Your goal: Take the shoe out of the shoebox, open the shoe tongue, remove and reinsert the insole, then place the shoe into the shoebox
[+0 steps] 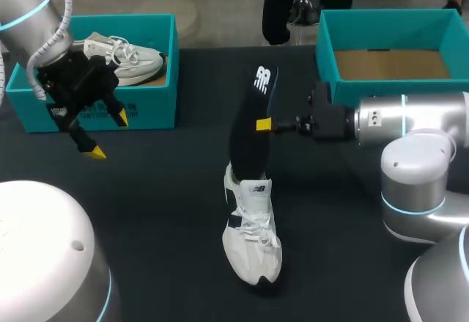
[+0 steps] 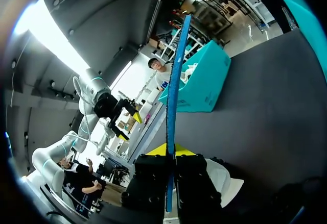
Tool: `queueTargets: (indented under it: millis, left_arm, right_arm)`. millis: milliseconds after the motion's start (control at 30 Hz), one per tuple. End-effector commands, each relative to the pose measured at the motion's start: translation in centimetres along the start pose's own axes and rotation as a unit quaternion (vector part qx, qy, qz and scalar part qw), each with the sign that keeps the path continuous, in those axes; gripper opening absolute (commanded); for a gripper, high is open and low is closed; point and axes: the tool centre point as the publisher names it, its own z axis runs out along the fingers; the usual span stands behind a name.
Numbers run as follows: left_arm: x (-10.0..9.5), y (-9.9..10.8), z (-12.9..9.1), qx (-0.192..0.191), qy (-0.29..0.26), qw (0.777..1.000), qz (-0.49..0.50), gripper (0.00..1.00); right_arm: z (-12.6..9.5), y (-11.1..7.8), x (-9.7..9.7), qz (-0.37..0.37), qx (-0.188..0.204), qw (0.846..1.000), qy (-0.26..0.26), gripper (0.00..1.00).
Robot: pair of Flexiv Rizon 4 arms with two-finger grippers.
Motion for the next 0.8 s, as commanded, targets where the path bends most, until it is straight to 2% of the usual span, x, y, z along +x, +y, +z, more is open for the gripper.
queueTargets:
  millis: [33,433,800]
  left_arm:
    - [0.0,0.0,0.0,-0.001,0.001,1.0,0.0,1.0]
    - [0.0,0.0,0.0,-0.001,0.001,1.0,0.0,1.0]
    - [0.0,0.0,0.0,-0.001,0.001,1.0,0.0,1.0]
  right_arm:
    - [1.0,0.6,-0.2,-0.001,0.003,1.0,0.0,0.0]
    - [2.3,0.1,-0.2,0.001,0.008,1.0,0.008,0.0]
    - [2.1,-0.5,-0.3,0.006,0.007,1.0,0.007,0.0]
